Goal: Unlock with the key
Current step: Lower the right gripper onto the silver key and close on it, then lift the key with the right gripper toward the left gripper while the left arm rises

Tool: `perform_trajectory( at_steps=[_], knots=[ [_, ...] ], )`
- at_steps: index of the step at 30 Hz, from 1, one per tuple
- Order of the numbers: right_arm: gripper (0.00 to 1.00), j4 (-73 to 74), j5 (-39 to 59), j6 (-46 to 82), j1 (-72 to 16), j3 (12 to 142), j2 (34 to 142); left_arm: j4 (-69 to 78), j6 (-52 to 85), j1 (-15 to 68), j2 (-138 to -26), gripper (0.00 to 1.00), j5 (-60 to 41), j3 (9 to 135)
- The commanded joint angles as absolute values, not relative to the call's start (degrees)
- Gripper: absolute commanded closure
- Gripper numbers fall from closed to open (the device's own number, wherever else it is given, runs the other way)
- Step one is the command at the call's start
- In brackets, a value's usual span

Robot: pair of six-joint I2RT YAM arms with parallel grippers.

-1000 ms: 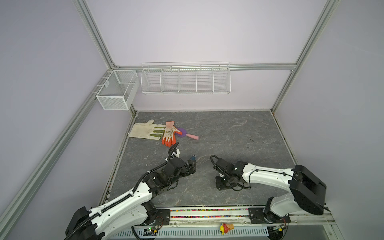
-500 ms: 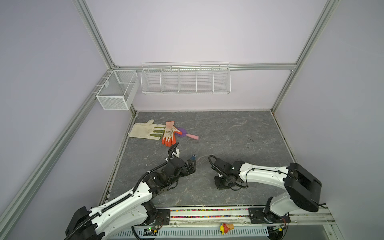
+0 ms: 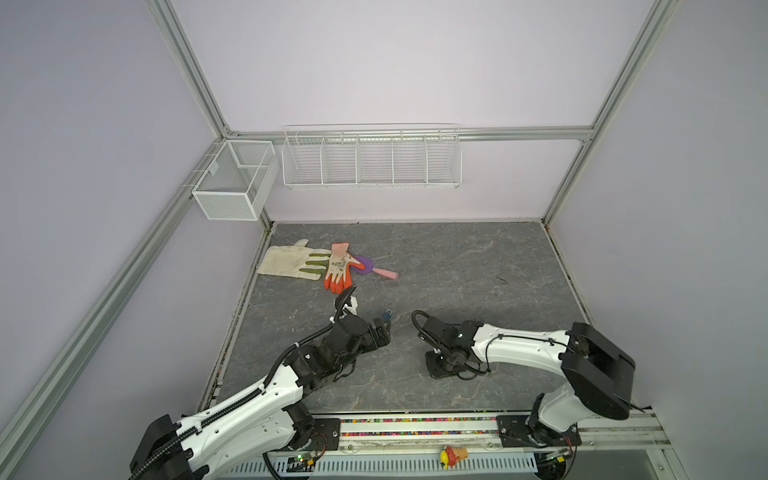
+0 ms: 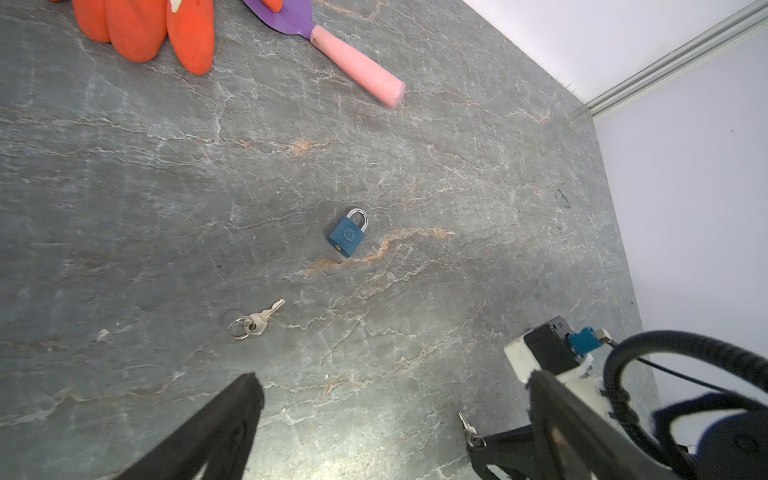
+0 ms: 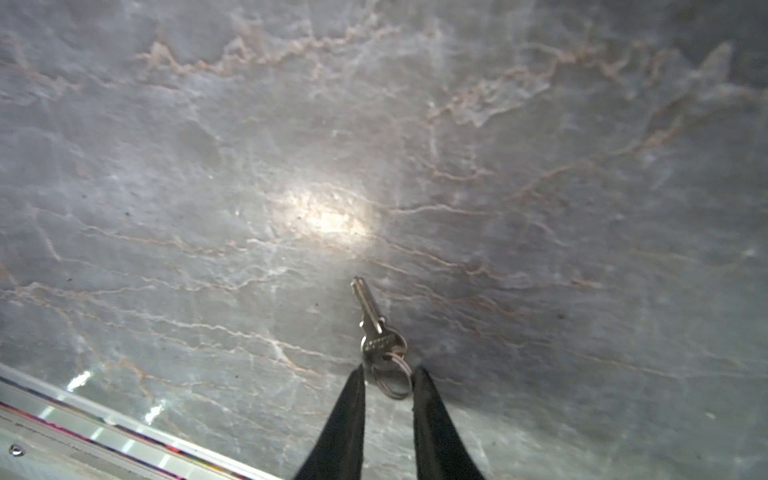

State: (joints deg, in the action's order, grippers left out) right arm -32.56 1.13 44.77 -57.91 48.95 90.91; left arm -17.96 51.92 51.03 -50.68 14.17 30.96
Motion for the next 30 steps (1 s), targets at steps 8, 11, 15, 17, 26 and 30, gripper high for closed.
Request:
perform_trajectory(
  at_steps=[8,11,15,17,26,30],
  knots=[
    [0.73,-33.25,-4.02,44.58,-58.33,50.03,94.02,-19.08,52.75,51.3,-49.92,0.01,16.08,31.64],
    [0.72,-32.69,-3.66,44.62,-58.37,51.59,94.45,-18.82,52.56,51.25,-50.06,0.01,16.24,31.57],
    [0.73,-32.61,-3.31,44.91,-58.49,52.54,96.63,-18.89,52.47,51.28,-50.26,0.01,16.48,31.83],
    [0.73,-32.5,-3.19,44.74,-58.53,52.47,97.11,-19.14,52.56,51.27,-50.15,0.01,16.44,31.79],
    [0.78,-31.8,-3.02,44.32,-59.06,52.54,97.27,-19.99,52.73,51.31,-48.65,0.01,17.58,31.57],
    [0.83,-31.41,-2.85,44.23,-59.31,52.59,96.73,-20.11,52.87,51.27,-48.65,0.01,17.67,31.75]
  ],
)
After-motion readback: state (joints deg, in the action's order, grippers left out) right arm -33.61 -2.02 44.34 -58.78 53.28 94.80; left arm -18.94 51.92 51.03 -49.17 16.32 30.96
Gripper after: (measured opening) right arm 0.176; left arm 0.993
